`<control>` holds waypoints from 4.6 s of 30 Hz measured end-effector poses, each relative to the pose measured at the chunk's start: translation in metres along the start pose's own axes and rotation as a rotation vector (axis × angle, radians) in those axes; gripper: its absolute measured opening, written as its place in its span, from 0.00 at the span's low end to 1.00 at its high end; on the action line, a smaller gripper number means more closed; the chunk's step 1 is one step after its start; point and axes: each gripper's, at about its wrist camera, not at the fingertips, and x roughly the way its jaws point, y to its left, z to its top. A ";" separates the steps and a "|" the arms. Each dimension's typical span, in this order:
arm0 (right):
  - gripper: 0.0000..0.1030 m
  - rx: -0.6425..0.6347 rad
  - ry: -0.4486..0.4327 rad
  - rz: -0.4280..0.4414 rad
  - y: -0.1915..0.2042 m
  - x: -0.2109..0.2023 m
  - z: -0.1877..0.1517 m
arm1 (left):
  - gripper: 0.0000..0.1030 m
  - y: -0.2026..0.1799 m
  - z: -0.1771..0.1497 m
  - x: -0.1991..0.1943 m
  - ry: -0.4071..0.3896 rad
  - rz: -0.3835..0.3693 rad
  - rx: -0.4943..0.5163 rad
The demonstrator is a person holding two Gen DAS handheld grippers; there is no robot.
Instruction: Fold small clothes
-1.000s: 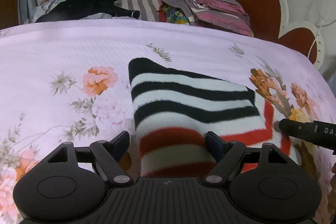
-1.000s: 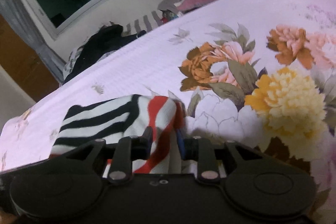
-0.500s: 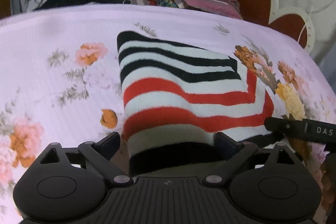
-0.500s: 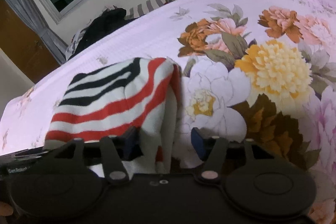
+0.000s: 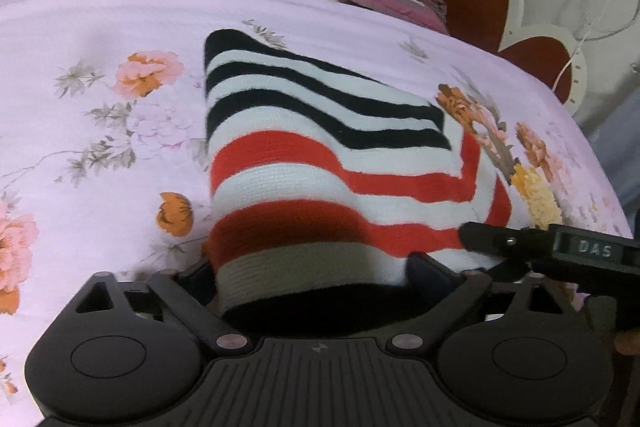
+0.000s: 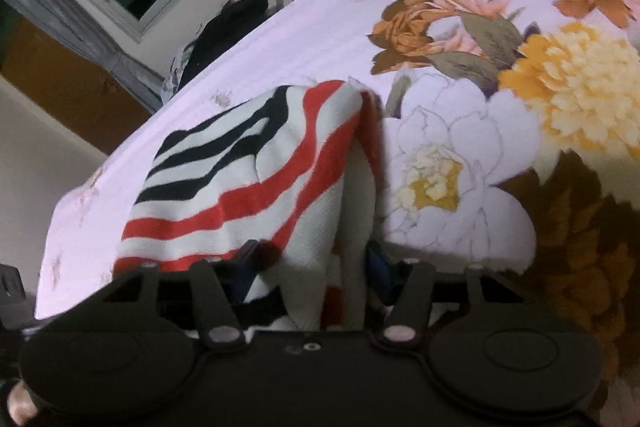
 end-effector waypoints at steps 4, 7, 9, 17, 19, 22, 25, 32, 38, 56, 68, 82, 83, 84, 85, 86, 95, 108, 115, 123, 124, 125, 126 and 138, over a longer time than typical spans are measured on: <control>0.39 -0.009 -0.012 0.015 0.007 -0.001 -0.003 | 0.78 0.001 0.001 -0.001 -0.017 -0.012 -0.020; 0.30 0.015 -0.041 0.040 0.008 -0.007 -0.002 | 0.62 0.004 0.002 -0.008 -0.033 -0.024 -0.037; 0.30 0.029 -0.061 0.057 0.011 -0.011 -0.002 | 0.52 0.007 0.004 -0.013 -0.040 -0.031 -0.045; 0.29 -0.023 -0.092 0.131 0.074 -0.026 0.000 | 0.48 0.031 0.018 -0.065 -0.089 -0.050 -0.024; 0.29 -0.045 -0.090 0.153 0.101 -0.021 -0.004 | 0.48 0.052 0.022 -0.087 -0.107 -0.037 -0.027; 0.29 -0.070 -0.079 0.187 0.146 -0.006 -0.012 | 0.48 0.095 0.024 -0.122 -0.135 -0.009 -0.023; 0.29 -0.093 -0.078 0.220 0.199 0.018 -0.028 | 0.48 0.153 0.024 -0.152 -0.161 0.014 -0.023; 0.29 -0.075 -0.059 0.252 0.323 0.095 -0.083 | 0.48 0.307 0.020 -0.207 -0.163 0.054 -0.026; 0.29 -0.090 -0.011 0.242 0.386 0.165 -0.112 | 0.48 0.406 0.014 -0.213 -0.164 0.099 -0.034; 0.38 -0.093 -0.052 0.040 0.403 0.163 -0.138 | 0.72 0.446 -0.022 -0.240 -0.253 0.134 0.022; 0.36 -0.153 -0.033 -0.009 0.409 0.142 -0.180 | 0.72 0.457 -0.059 -0.247 -0.214 0.146 -0.013; 0.34 -0.148 -0.030 -0.080 0.414 0.126 -0.208 | 0.74 0.446 -0.072 -0.257 -0.175 0.165 0.053; 0.33 -0.138 -0.009 -0.096 0.408 0.131 -0.212 | 0.74 0.449 -0.074 -0.253 -0.165 0.166 0.045; 0.34 -0.113 0.006 -0.097 0.402 0.134 -0.215 | 0.74 0.453 -0.075 -0.251 -0.158 0.154 0.026; 0.35 -0.090 0.006 -0.088 0.399 0.134 -0.215 | 0.74 0.456 -0.075 -0.251 -0.155 0.140 0.006; 0.36 -0.087 0.006 -0.087 0.398 0.133 -0.214 | 0.74 0.457 -0.074 -0.252 -0.151 0.135 -0.003; 0.32 -0.137 -0.112 -0.066 0.429 0.127 -0.176 | 0.74 0.446 -0.024 -0.260 -0.254 0.164 0.002; 0.32 -0.141 -0.100 -0.219 0.434 0.190 -0.141 | 0.76 0.464 0.000 -0.215 -0.210 0.211 -0.094; 0.37 -0.138 -0.118 -0.143 0.442 0.154 -0.155 | 0.92 0.450 0.002 -0.231 -0.182 0.271 -0.077; 0.48 -0.231 -0.102 -0.101 0.453 0.115 -0.183 | 1.00 0.419 -0.015 -0.263 -0.214 0.317 -0.044; 0.48 -0.243 -0.104 -0.101 0.453 0.109 -0.188 | 1.00 0.415 -0.018 -0.267 -0.208 0.337 -0.043; 0.50 -0.251 -0.101 -0.100 0.453 0.104 -0.192 | 1.00 0.410 -0.021 -0.270 -0.198 0.363 -0.041; 0.51 -0.263 -0.097 -0.099 0.453 0.100 -0.197 | 1.00 0.406 -0.024 -0.272 -0.194 0.379 -0.040; 0.62 -0.333 -0.024 -0.260 0.443 0.109 -0.225 | 1.00 0.375 -0.078 -0.301 -0.157 0.439 -0.069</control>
